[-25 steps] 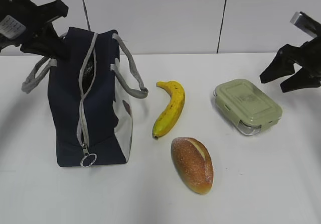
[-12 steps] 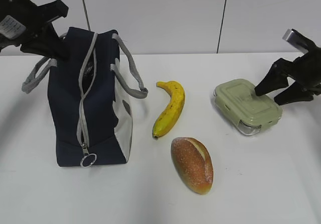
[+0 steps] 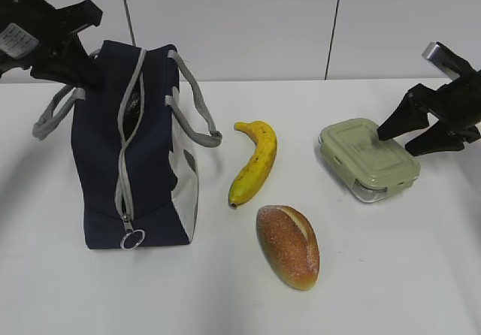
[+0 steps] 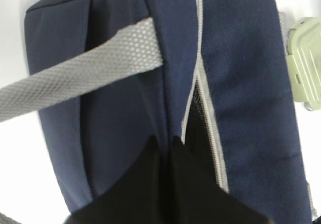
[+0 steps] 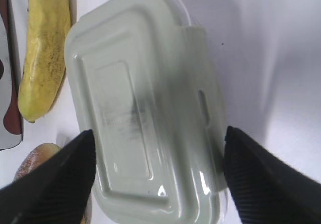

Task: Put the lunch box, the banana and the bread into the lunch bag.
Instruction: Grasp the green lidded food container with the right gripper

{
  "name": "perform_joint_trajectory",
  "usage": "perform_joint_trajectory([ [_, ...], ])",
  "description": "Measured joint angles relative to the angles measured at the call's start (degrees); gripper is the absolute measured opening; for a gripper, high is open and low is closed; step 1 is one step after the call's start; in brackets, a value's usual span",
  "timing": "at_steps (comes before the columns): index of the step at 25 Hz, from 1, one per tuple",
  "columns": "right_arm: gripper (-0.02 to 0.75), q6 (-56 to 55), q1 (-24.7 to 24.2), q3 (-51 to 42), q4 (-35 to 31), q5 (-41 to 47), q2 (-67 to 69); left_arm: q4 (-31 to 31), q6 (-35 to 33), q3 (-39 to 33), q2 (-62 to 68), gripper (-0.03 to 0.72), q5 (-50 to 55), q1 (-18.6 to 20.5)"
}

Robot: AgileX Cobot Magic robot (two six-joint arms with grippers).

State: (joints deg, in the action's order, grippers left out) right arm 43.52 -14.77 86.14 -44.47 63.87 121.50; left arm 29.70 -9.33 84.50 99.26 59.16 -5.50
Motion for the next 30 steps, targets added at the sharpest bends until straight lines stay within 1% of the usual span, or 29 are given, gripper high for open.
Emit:
perform_joint_trajectory([
  [4,0.586,0.0,0.6,0.0,-0.3,1.0,0.0,0.0,0.0,0.0,0.0,-0.002,0.0,0.0],
  [9,0.586,0.0,3.2,0.0,-0.6,2.4,0.0,0.0,0.0,0.0,0.0,-0.002,0.0,0.0],
  [11,0.586,0.0,3.5,0.0,-0.7,2.9,0.0,0.0,0.0,0.0,0.0,-0.002,0.0,0.0],
  [14,0.586,-0.5,3.6,0.0,-0.9,3.1,0.0,0.0,0.0,0.0,0.0,-0.002,0.0,0.0],
  [18,0.586,-1.8,3.6,0.0,0.8,1.5,0.0,0.0,0.0,0.0,0.0,-0.002,0.0,0.0],
  [24,0.586,-1.8,3.6,0.0,0.9,-0.4,0.1,0.0,0.0,0.0,0.0,-0.002,0.0,0.0],
  [30,0.586,0.4,3.4,0.1,-1.7,0.1,2.6,0.0,0.0,0.0,0.0,-0.002,0.0,0.0],
])
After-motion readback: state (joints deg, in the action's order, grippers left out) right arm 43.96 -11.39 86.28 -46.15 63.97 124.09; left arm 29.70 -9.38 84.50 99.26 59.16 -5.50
